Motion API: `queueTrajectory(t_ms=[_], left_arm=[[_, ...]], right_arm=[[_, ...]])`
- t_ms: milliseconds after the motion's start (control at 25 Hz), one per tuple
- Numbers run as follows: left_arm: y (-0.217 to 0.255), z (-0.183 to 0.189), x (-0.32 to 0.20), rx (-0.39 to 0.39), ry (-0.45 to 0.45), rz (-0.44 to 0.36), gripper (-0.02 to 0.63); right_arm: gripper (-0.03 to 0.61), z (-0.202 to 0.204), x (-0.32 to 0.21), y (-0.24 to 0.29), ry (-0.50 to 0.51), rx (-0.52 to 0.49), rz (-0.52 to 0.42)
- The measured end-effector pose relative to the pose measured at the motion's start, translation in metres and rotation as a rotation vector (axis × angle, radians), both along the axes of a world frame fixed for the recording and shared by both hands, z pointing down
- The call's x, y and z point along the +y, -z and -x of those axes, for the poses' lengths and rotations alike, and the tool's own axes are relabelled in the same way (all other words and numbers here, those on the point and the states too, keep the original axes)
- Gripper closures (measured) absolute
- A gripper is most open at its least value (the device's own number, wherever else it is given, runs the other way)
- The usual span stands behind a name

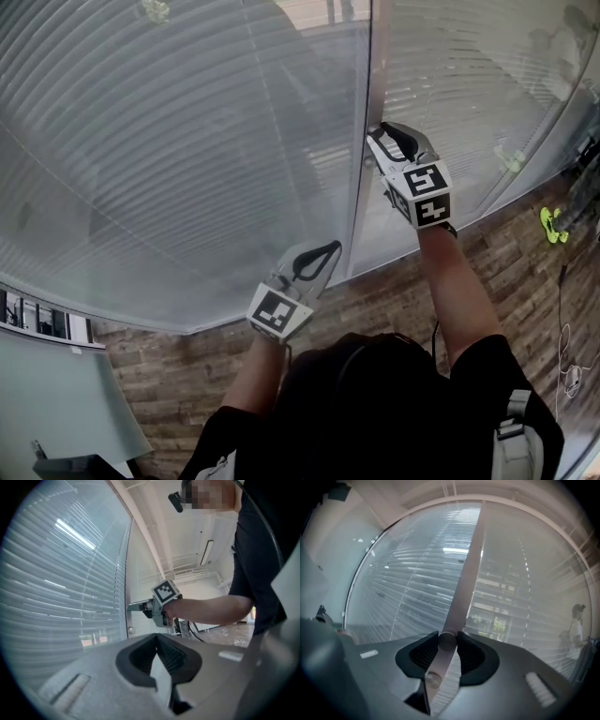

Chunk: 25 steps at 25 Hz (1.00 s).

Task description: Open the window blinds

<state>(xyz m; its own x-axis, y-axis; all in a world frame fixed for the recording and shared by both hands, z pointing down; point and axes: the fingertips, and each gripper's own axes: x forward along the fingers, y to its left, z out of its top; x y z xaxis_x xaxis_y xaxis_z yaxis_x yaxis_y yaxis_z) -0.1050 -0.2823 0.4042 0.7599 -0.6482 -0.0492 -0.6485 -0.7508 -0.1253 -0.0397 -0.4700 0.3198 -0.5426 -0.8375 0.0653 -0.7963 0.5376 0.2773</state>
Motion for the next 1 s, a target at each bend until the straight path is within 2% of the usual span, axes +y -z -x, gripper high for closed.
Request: queueTrajectory(t_ms=[160,520,640,720,880,1000], left_arm=[[-0.001,0.004,0.001,-0.002,0.001,0.007,0.609],[-0.003,0.008,0.002,-0.017,-0.012,-0.003,0.611],[-0.001,0.008,0.005,-0.027,-0.026,0.025,0.609],[-0.003,0.01,0.007,-0.031,-0.03,0.035,0.609],[-0.004,0.016,0.006,-0.032,-0.031,0.032,0.609],[-0.006,0.018,0.006,-0.034,-0.04,0.019,0.61]], right_arm=[[0.446,-0.002,-0.001,0.003,0.026,-0.185,0.084],[0.446,-0.005,-0.001,0.004,0.011,-0.392,0.165],[0.446,-0.007,-0.001,0.005,0.012,-0.497,0.201],[0.446,-0.007,-0.001,0.004,0.002,-0.506,0.197],[0.446,-0.006,-0.001,0.003,-0.028,-0.429,0.155],[0.446,-0.006,-0.001,0.003,-0.039,-0.421,0.151]])
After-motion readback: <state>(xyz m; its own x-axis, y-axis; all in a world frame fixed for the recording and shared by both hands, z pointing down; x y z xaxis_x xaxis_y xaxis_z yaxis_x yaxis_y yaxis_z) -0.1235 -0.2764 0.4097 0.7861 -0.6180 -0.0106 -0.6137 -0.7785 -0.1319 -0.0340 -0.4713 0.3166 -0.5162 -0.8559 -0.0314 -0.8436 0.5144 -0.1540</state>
